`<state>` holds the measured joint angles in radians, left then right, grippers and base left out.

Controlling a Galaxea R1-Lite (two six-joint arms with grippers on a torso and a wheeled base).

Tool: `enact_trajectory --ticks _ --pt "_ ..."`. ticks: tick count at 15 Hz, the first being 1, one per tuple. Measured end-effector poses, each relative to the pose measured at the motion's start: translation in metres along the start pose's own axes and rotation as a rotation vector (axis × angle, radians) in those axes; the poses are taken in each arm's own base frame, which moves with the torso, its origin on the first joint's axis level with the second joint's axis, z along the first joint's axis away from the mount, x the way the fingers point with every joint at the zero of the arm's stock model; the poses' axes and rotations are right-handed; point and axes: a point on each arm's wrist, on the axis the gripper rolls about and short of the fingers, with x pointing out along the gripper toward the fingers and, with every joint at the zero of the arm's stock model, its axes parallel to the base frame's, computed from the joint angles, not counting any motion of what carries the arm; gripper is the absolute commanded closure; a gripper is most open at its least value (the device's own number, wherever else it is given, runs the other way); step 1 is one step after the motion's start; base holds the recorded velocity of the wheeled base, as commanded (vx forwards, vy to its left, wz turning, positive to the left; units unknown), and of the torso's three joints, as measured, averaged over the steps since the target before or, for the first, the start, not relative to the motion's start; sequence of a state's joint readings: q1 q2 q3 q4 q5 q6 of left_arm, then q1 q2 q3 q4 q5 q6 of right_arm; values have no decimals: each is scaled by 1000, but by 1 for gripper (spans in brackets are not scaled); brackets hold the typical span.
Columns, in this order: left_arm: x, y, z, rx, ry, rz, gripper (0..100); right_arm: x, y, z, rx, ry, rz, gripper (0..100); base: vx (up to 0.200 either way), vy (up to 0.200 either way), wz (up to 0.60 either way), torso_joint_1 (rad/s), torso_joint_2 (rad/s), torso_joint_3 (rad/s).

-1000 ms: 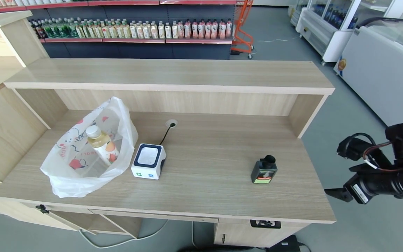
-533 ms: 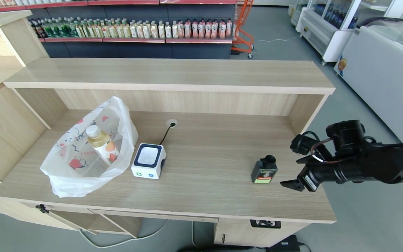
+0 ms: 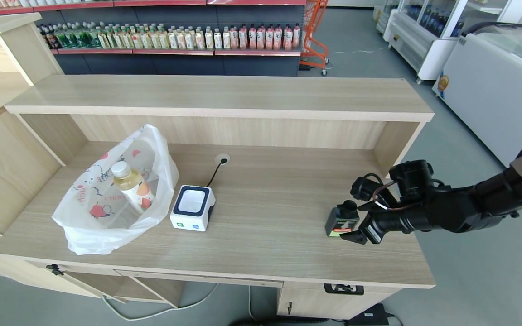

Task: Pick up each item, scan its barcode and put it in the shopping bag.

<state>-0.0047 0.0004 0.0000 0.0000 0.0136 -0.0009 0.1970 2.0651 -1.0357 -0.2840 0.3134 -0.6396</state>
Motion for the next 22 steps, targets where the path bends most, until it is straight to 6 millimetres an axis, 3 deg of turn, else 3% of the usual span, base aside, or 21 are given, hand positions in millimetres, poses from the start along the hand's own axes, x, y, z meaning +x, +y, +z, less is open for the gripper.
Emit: enact_trajectory --ticks 8,9,16,19,22 --pt "0 0 0 0 0 0 0 33 2 11 -34 -46 34 0 0 0 0 0 0 0" --pt "0 0 0 0 0 0 0 35 2 11 -35 -47 36 100 0 0 0 0 0 0" --pt "0 0 0 0 0 0 0 45 2 11 -38 -66 30 100 0 0 0 0 0 0" --pt "0 0 0 0 0 0 0 25 3 12 17 -128 9 100 0 0 0 0 0 0" --pt "0 0 0 1 0 0 0 -20 -6 16 52 -285 -117 100 0 0 0 0 0 0"
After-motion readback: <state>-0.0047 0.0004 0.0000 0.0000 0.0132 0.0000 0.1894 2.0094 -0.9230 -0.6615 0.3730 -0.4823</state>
